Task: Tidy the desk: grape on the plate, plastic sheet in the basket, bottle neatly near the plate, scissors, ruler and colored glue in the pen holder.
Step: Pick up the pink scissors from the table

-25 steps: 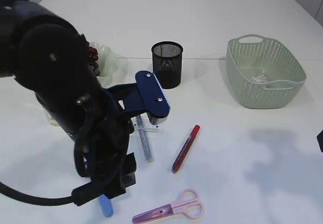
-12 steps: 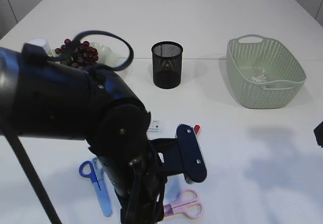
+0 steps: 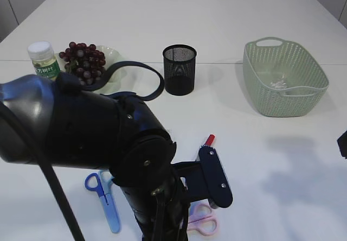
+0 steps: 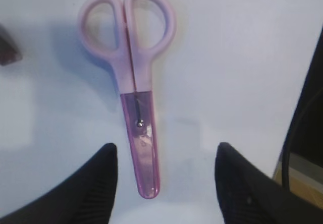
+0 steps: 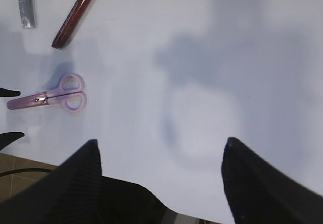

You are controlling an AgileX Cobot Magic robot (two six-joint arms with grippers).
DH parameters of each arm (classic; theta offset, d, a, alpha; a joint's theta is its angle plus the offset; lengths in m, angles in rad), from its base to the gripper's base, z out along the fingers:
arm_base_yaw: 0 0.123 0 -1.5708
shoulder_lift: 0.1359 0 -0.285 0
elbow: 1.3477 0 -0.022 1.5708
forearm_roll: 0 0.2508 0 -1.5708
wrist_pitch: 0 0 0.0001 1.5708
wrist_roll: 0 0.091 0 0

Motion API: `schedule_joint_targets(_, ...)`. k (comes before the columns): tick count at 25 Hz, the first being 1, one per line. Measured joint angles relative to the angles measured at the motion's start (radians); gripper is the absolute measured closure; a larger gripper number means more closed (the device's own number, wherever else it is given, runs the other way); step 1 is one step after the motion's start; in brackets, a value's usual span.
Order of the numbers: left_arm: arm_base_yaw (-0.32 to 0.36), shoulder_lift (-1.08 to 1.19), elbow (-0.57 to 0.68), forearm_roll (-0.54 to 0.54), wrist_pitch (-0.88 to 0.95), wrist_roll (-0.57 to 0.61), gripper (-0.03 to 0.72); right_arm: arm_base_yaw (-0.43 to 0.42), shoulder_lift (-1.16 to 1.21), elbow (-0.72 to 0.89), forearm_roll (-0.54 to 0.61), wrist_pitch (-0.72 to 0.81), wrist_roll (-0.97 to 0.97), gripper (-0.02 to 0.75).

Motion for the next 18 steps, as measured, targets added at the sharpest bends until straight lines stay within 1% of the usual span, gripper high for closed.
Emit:
schedule_joint_targets(13, 0.015, 0.035, 0.000, -0.002, -0.006, -0.022, 0.232, 0.000, 0.000, 0.000, 0.000, 0.000, -0.002, 0.163)
schedule_joint_targets(18, 0.044, 0.035, 0.000, -0.015, -0.007, -0.022, 0.232, 0.000, 0.000, 0.000, 0.000, 0.000, -0.002, 0.163)
